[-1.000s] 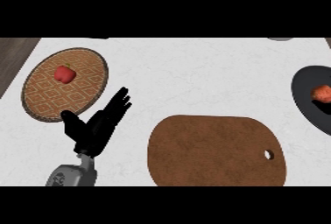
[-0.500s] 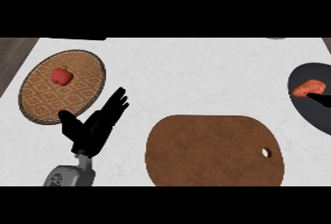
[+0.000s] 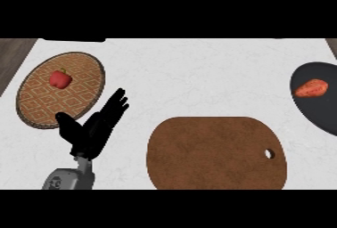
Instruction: Pick the sweet potato from the cutting board and place it in the pan
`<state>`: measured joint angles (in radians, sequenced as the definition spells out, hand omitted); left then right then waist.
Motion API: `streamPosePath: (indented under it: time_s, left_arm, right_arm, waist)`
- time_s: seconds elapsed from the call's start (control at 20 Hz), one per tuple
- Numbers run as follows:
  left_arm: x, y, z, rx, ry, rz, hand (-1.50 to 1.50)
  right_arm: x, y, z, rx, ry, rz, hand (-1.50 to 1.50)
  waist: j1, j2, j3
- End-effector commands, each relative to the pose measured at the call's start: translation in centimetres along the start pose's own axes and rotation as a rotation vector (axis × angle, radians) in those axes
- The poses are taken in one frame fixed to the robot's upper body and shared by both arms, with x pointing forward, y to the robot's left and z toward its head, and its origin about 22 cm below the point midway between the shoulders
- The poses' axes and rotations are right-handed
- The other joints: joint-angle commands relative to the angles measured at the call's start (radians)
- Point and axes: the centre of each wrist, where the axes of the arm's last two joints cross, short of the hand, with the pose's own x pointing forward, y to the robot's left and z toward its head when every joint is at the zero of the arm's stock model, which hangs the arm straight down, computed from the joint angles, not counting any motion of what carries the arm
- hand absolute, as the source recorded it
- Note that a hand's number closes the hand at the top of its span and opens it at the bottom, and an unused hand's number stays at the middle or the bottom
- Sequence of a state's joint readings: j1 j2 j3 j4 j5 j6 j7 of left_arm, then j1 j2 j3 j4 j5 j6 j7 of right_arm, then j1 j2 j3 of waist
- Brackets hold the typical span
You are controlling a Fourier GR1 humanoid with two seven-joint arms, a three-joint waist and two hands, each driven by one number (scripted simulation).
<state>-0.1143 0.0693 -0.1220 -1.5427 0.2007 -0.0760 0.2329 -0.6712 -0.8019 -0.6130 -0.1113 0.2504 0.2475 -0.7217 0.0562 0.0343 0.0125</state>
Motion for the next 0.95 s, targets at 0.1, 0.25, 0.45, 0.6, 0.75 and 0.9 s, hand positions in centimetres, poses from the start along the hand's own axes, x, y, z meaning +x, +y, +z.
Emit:
streamPosePath:
  time_s: [0.1, 0.25, 0.45, 0.6, 0.75, 0.9]
  left_arm:
    - [-0.6, 0.0, 0.2, 0.004, 0.003, 0.002, 0.0]
    - [-1.2, 0.5, 0.8, 0.019, 0.013, 0.011, 0.0]
    - [-0.5, -0.4, 0.3, 0.03, -0.002, 0.007, 0.0]
    - [-0.5, 1.1, 1.4, 0.0, 0.011, 0.0, 0.0]
    - [-0.5, 1.2, 1.3, 0.029, 0.008, 0.007, 0.0]
    - [-0.6, -0.6, 0.6, 0.007, 0.002, 0.02, 0.0]
  right_arm:
    - [-1.3, -2.6, 2.5, 0.104, -0.031, -0.094, -1.5]
    - [-0.7, -5.5, 3.7, 0.156, -0.016, -0.091, -1.5]
    - [-1.1, -6.2, 4.6, 0.161, -0.055, -0.109, -1.5]
    - [-1.1, -7.2, 5.4, 0.174, -0.031, -0.107, -1.5]
    - [-0.8, -8.3, 5.9, 0.192, -0.048, -0.111, -1.5]
    - [-1.0, -8.0, 5.9, 0.202, -0.046, -0.111, -1.5]
  waist:
    - [-0.003, 0.0, 0.001]
    - [-0.009, -0.004, 0.001]
    - [-0.023, -0.01, 0.001]
    - [-0.015, -0.013, 0.002]
    - [-0.025, -0.015, 0.001]
    - [-0.03, -0.016, 0.0]
